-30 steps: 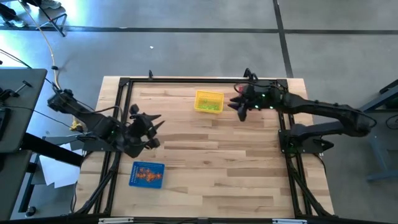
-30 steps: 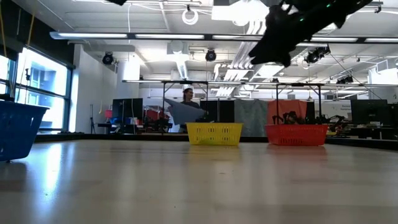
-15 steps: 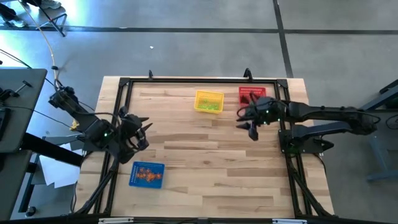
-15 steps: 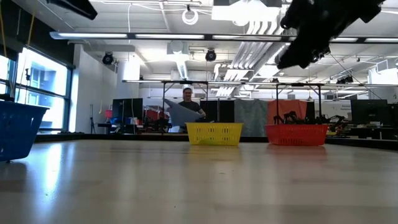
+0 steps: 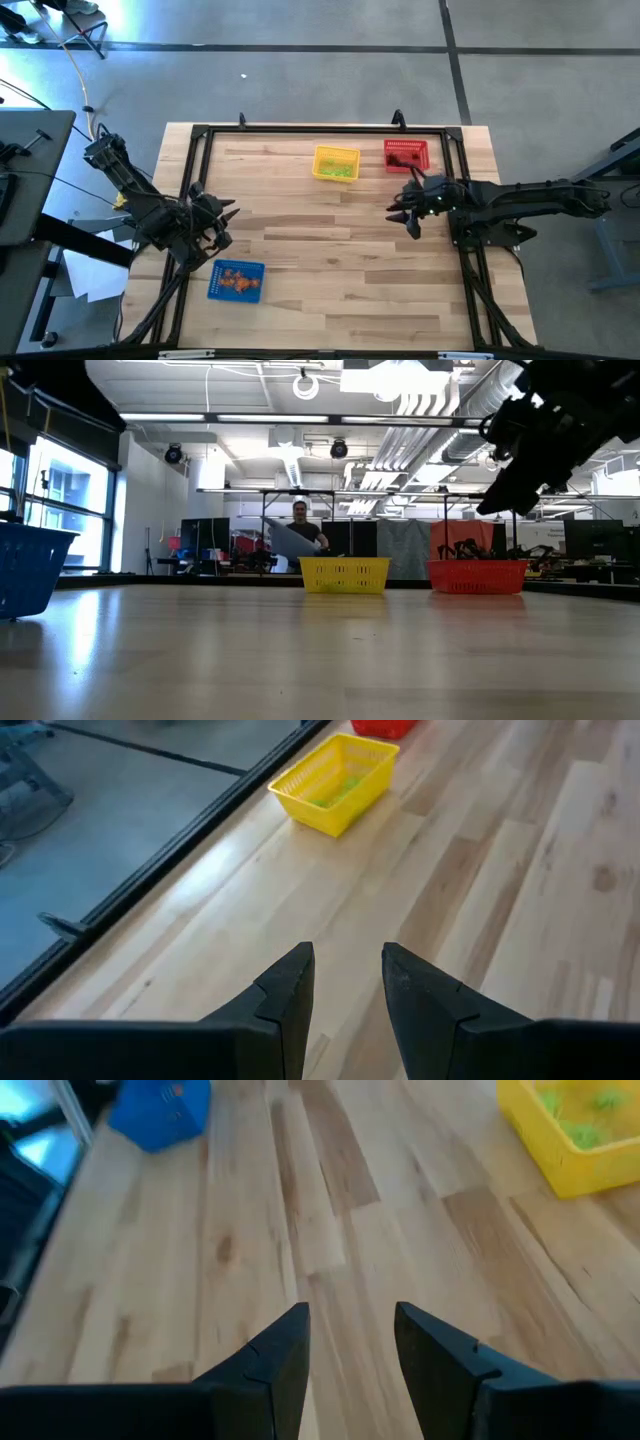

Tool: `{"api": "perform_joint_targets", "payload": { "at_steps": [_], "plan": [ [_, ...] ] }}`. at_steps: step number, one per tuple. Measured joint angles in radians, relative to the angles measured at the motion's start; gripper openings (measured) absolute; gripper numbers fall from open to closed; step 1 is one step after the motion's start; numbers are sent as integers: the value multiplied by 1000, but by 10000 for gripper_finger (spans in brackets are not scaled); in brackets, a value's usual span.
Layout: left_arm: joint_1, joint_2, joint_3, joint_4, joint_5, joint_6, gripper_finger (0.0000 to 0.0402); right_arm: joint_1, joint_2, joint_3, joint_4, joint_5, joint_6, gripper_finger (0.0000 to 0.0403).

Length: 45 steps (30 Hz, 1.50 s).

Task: Sort Halloween decoration
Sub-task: Return to Home Position

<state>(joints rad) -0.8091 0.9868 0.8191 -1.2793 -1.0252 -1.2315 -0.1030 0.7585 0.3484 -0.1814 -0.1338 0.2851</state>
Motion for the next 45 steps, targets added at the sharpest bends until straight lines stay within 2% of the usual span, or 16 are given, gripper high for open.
{"api": "perform_joint_targets", "payload": {
  "at_steps": [9, 21, 28, 34, 39, 45],
  "plan": [
    [-101, -38, -118, 12, -21, -156, 110, 28, -187, -169, 201, 34, 58, 144],
    [-187, -38, -196, 172, -45, -155, 110, 28, -377, -338, 290, 73, 73, 144],
    [-194, -38, -201, 187, -85, -154, 110, 28, -414, -338, 363, 90, -3, 144],
    [-194, -38, -201, 186, -108, -152, 110, 28, -414, -339, 547, 99, -59, 144],
    [-194, -38, -201, 186, -108, -152, 110, 27, -415, -339, 690, 153, 72, 144],
    [-194, -38, -201, 186, -108, -152, 110, 27, -414, -339, 678, 155, 126, 144]
  ]
}}
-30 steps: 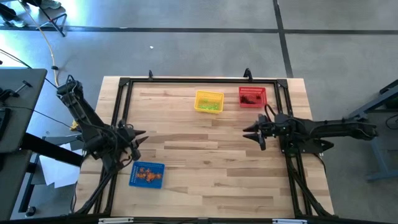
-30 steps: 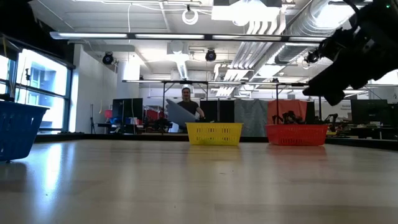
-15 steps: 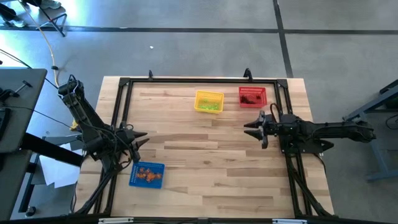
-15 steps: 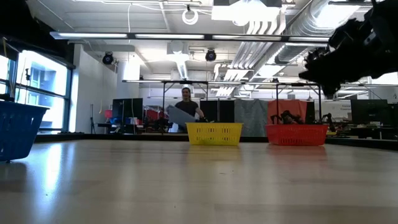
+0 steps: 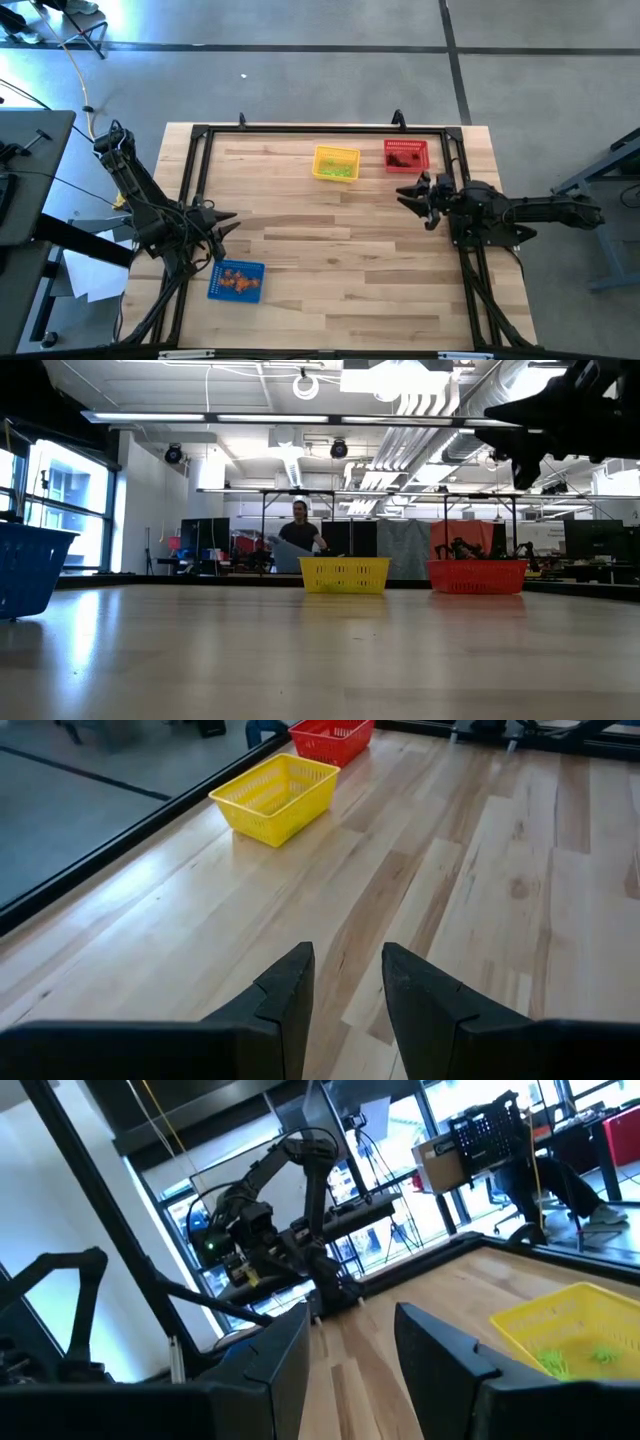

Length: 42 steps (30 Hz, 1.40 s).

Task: Sort Halloween decoration
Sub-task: Return to Home Position

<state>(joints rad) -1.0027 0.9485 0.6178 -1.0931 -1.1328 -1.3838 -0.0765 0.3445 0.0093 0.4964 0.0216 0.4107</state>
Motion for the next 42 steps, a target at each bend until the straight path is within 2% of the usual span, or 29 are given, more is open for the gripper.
{"api": "perform_joint_targets", "payload": {
  "at_steps": [11, 19, 27, 37, 42],
  "plan": [
    [1, 0, 0, 16, 0, -1, 110, 4, -20, 0, -68, -3, 0, 144],
    [1, 0, 0, 74, -3, 107, 110, 12, -179, 0, -260, -3, 0, 144],
    [1, 0, 0, 87, -7, 113, 110, 11, -340, 0, -402, -3, 0, 144],
    [1, 0, 0, 155, -8, 212, 110, 12, -339, 0, -419, -3, 0, 144],
    [1, 0, 0, 253, -15, 374, 110, 12, -339, -1, -427, -3, 0, 144]
  ]
}}
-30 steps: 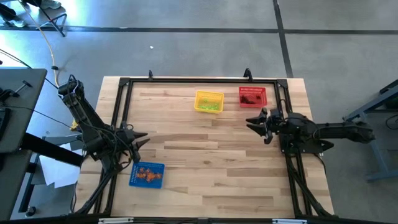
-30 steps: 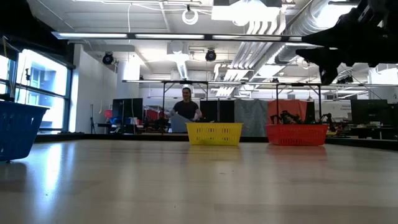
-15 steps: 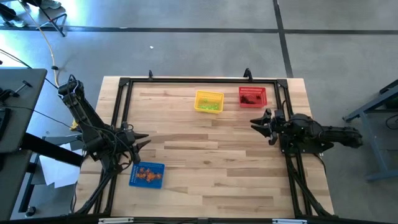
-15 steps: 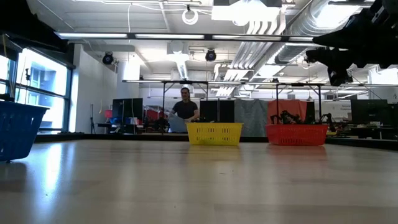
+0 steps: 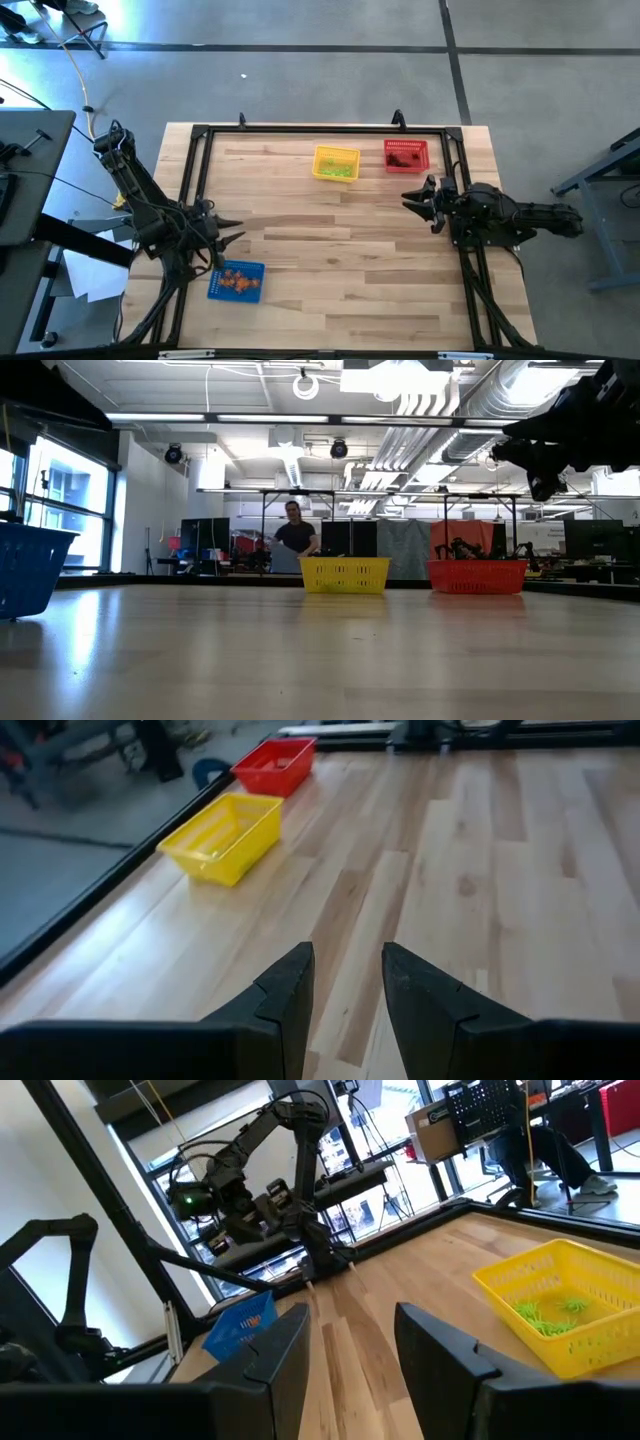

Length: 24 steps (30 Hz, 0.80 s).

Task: Sort Halloween decoration
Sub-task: Return to Home Position

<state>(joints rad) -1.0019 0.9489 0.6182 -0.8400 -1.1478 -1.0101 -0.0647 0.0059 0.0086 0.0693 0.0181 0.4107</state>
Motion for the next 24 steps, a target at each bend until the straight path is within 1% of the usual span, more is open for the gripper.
{"api": "perform_joint_targets", "payload": {
  "at_steps": [4, 10, 13, 20, 24],
  "plan": [
    [0, 0, 0, 118, 24, 183, 110, 0, 0, 0, -9, 0, 0, 144],
    [0, 0, 0, 290, 141, 420, 110, 0, 0, 0, -35, 0, 0, 144],
    [0, 0, 0, 387, 240, 525, 110, 0, 0, 0, -40, 0, 0, 144],
    [0, 19, 0, 603, 532, 805, 110, 0, 0, 0, -44, 0, 0, 144],
    [0, 23, 1, 710, 654, 948, 110, 0, 0, 0, -47, 0, 0, 144]
  ]
}}
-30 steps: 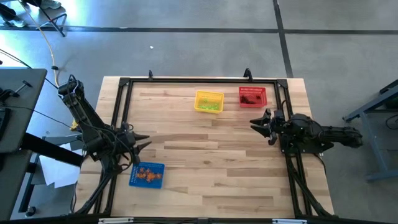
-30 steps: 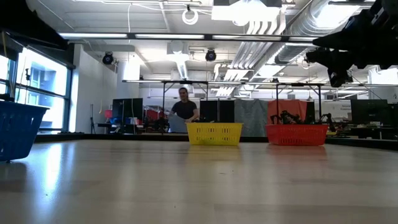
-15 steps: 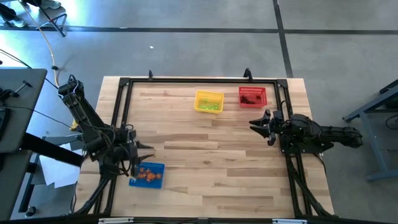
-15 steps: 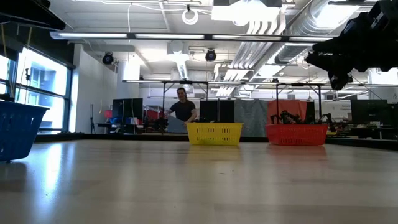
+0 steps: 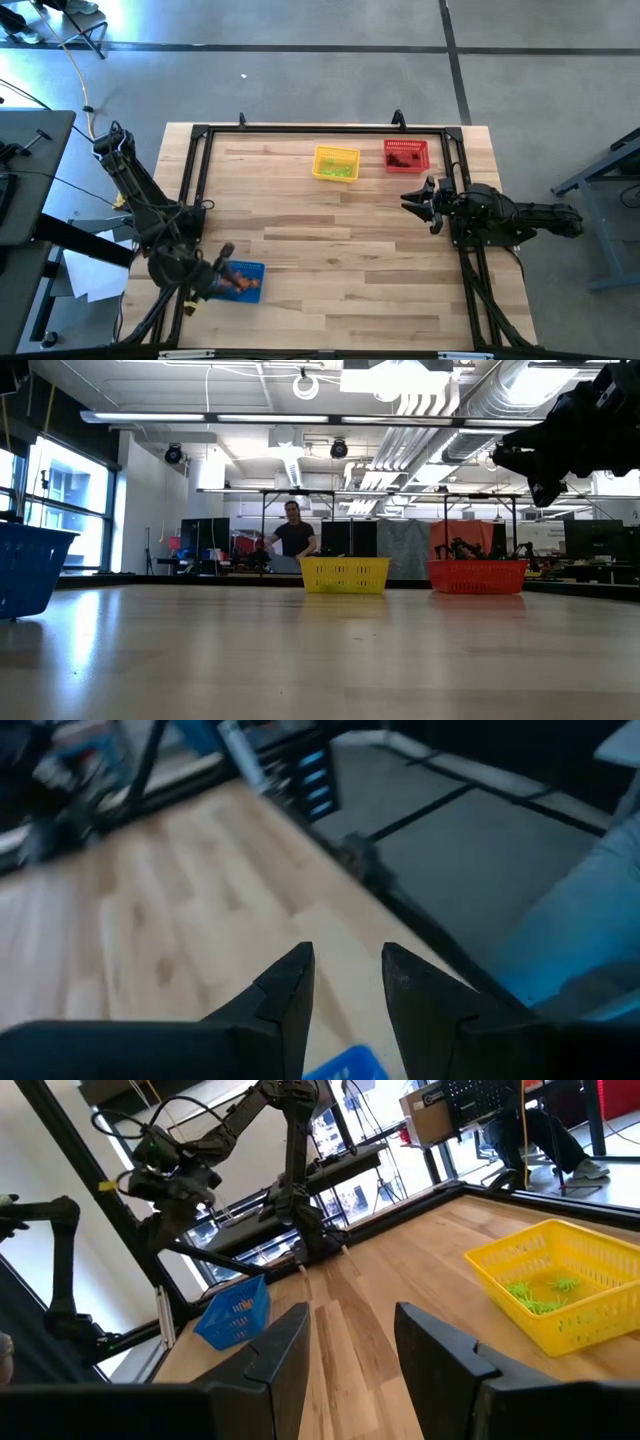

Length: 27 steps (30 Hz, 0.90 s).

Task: Sort Halloween decoration
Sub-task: Return to Home Position

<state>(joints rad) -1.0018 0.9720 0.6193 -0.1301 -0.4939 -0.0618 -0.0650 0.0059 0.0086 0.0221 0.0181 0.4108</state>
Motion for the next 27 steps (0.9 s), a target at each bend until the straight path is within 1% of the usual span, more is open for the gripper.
{"api": "perform_joint_targets", "payload": {
  "at_steps": [4, 8, 11, 13, 17, 22, 25, 27],
  "plan": [
    [10, 19, 0, 78, 82, 110, 110, 0, 0, 0, -2, 0, 0, 144],
    [36, 9, 0, 107, 177, 118, 110, 0, 0, 0, -2, 0, 0, 144],
    [57, -17, 0, 114, 223, 92, 110, 0, 0, 0, -2, 0, 0, 144],
    [68, -42, 0, 113, 227, 59, 110, 0, 0, 0, -2, 0, 0, 144],
    [60, -64, 0, 94, 189, 32, 110, 0, 0, 0, -2, 0, 0, 144],
    [66, -75, -1, 56, 202, -51, 110, 0, 0, 0, -2, 0, 0, 144],
    [67, -122, -2, 12, 216, -60, 110, 0, 0, 0, -2, 0, 0, 144],
    [63, -163, -36, 21, 229, -68, 110, 0, 0, 0, -1, 0, 0, 144]
  ]
}}
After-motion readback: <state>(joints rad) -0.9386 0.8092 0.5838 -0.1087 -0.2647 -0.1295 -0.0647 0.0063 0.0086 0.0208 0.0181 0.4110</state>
